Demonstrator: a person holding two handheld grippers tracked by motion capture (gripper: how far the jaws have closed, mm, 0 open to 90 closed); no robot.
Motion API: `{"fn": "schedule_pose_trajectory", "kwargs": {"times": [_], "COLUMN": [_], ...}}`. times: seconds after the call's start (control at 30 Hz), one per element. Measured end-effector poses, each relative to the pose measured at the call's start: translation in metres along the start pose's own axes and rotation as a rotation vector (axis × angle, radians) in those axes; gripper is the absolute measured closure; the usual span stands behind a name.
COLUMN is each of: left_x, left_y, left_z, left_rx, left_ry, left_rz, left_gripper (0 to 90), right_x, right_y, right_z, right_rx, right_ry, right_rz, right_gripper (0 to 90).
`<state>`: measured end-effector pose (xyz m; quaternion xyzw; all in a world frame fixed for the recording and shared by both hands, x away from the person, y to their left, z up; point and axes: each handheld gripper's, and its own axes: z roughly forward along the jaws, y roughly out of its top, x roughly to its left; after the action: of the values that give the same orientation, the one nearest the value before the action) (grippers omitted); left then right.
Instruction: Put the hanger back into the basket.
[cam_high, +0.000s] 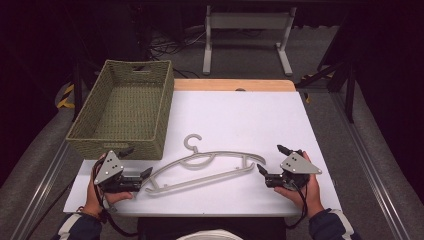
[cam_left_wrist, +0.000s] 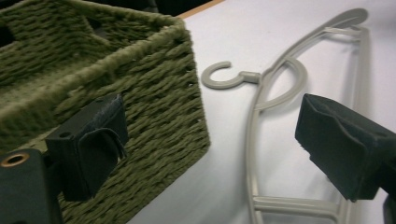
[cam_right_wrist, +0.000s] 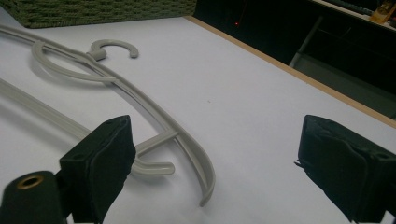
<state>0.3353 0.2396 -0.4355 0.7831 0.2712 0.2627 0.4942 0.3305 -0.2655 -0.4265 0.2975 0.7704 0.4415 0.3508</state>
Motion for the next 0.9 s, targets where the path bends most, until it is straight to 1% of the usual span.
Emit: {"fn": "schedule_pose_trajectory", "kwargs": {"times": [0.03,0.1,0.13,0.17,0.2,0.27,0.3,0.33,0.37,0.4,0.43,0.47,0.53,0.57,0.6,0.63,0.67,0.7,0.77,0.83,0.87,0.9], "left_x": [0.0,-0.001,-0.002,-0.003,-0.003,-0.004,-0.004,-0.005,-0.005,-0.005,-0.006,-0.008,-0.011,-0.012,-0.012,-0.014,-0.016,-0.017,-0.018,-0.02,-0.02,-0.019], "left_y": [0.0,0.001,0.002,0.003,0.003,0.007,0.009,0.012,0.012,0.016,0.018,0.021,0.022,0.023,0.023,0.023,0.024,0.025,0.026,0.028,0.028,0.031], "left_z": [0.0,0.003,0.006,0.007,0.009,0.016,0.019,0.023,0.023,0.028,0.033,0.038,0.046,0.051,0.051,0.056,0.063,0.067,0.075,0.083,0.083,0.09], "left_rx": [0.0,0.02,0.047,0.055,0.06,0.119,0.138,0.167,0.167,0.21,0.252,0.305,0.366,0.395,0.395,0.427,0.463,0.486,0.504,0.528,0.528,0.545], "left_ry": [0.0,-0.026,-0.028,-0.036,-0.057,-0.068,-0.083,-0.087,-0.087,-0.104,-0.136,-0.142,-0.169,-0.192,-0.192,-0.196,-0.195,-0.192,-0.21,-0.205,-0.205,-0.205], "left_rz": [0.0,-0.014,-0.017,-0.012,-0.015,-0.014,-0.01,-0.002,-0.002,-0.003,-0.009,0.0,0.009,0.021,0.021,0.031,0.034,0.041,0.042,0.053,0.053,0.06], "left_gripper": [11.2,12.2,13.6,14.5,14.5,15.4,15.6,17.8,18.8,19.4,19.4,22.8,24.4,27.9,29.4,29.4,33.0,36.4,40.9,44.5,47.5,48.3], "right_x": [0.0,-0.001,-0.001,-0.001,-0.001,-0.001,0.0,0.0,0.0,0.001,0.001,0.002,0.004,0.004,0.004,0.004,0.004,0.004,0.003,0.003,0.004,0.004], "right_y": [0.0,-0.001,-0.001,-0.001,-0.001,0.0,0.0,-0.001,0.0,0.0,0.0,0.001,0.0,-0.001,-0.001,-0.001,-0.001,-0.001,-0.001,-0.002,-0.002,-0.002], "right_z": [0.0,0.001,0.001,0.001,0.002,0.004,0.005,0.006,0.007,0.009,0.009,0.01,0.013,0.014,0.014,0.014,0.014,0.014,0.014,0.014,0.015,0.015], "right_rx": [0.0,0.013,0.015,0.016,0.018,0.026,0.032,0.039,0.046,0.048,0.048,0.048,0.063,0.069,0.075,0.075,0.077,0.076,0.077,0.083,0.089,0.091], "right_ry": [0.0,0.003,0.004,0.009,0.009,0.011,0.013,0.016,0.018,0.021,0.021,0.026,0.041,0.046,0.047,0.047,0.049,0.047,0.048,0.05,0.056,0.059], "right_rz": [0.0,0.002,0.006,0.011,0.013,0.009,0.008,0.005,0.001,0.002,0.002,-0.003,-0.016,-0.019,-0.017,-0.017,-0.021,-0.02,-0.018,-0.017,-0.016,-0.019], "right_gripper": [11.3,11.5,11.5,11.5,11.6,11.6,11.7,11.9,12.2,12.2,12.2,12.3,12.4,12.5,12.7,12.7,12.9,12.9,12.9,12.9,13.1,13.1]}}
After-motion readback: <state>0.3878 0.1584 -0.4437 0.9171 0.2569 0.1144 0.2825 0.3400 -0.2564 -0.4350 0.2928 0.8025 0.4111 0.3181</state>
